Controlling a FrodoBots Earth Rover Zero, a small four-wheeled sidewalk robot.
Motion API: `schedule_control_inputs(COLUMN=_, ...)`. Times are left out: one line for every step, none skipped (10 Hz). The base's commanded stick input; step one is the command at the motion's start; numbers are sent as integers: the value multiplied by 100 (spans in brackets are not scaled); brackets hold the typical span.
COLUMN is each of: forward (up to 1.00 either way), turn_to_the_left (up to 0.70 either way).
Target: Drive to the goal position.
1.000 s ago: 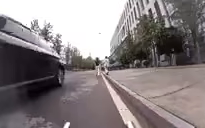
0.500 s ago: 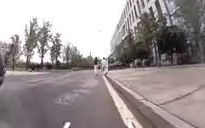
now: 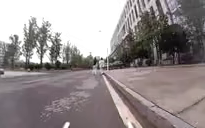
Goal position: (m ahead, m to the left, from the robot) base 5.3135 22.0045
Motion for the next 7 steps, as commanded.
schedule_control_inputs(forward=60, turn_to_the_left=0)
schedule_control_inputs(forward=60, turn_to_the_left=0)
schedule_control_inputs(forward=60, turn_to_the_left=0)
schedule_control_inputs(forward=60, turn_to_the_left=0)
schedule_control_inputs(forward=60, turn_to_the_left=0)
schedule_control_inputs(forward=60, turn_to_the_left=0)
schedule_control_inputs(forward=60, turn_to_the_left=0)
